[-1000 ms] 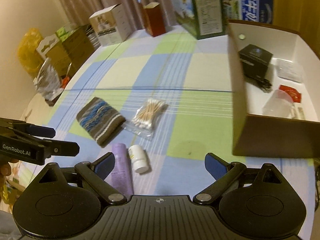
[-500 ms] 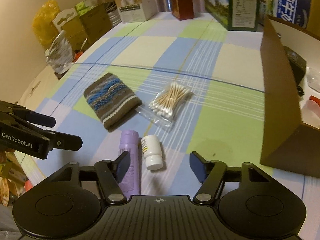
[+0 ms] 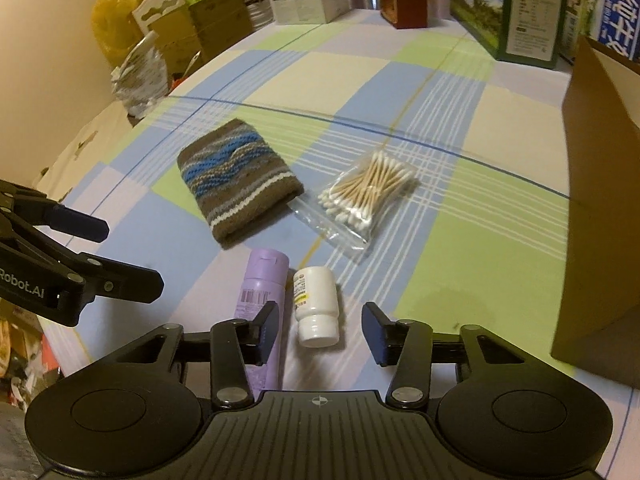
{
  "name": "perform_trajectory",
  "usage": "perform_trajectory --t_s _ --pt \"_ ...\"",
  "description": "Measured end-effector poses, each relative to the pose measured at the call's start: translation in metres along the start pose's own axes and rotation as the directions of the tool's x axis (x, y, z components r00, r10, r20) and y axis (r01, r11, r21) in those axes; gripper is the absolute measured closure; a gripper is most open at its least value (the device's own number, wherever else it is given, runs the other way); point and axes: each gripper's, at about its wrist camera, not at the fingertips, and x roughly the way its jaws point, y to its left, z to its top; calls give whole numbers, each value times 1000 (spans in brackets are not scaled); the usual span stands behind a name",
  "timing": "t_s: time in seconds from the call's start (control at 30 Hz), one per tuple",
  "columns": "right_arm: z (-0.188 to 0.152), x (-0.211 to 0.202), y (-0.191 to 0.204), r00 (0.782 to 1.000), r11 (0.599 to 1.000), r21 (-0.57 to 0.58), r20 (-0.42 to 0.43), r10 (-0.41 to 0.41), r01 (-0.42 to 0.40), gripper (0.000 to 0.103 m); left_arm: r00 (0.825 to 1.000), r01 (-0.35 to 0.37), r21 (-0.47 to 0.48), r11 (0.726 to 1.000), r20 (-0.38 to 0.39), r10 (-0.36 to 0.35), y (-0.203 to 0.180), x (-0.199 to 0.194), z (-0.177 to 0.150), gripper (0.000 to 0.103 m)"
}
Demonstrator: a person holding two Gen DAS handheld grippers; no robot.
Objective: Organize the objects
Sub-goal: 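Close the right tool on the white pill bottle while the left tool approaches the purple tube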
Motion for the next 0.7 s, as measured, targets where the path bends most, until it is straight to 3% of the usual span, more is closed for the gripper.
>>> perform_trajectory --t_s 0.23,0.3,0.7 --pt "0 13 1 1000 999 -38 -7 15 -16 70 1000 -6 -21 1000 -1 6 -2 2 -3 9" --pt "-1 15 1 1000 999 -48 -8 17 -17 79 1000 -3 -28 1000 -2 3 -3 3 -4 9" --pt "-12 -4 -39 997 996 51 -16 -76 77 79 999 36 21 999 2 -36 -35 22 -7 17"
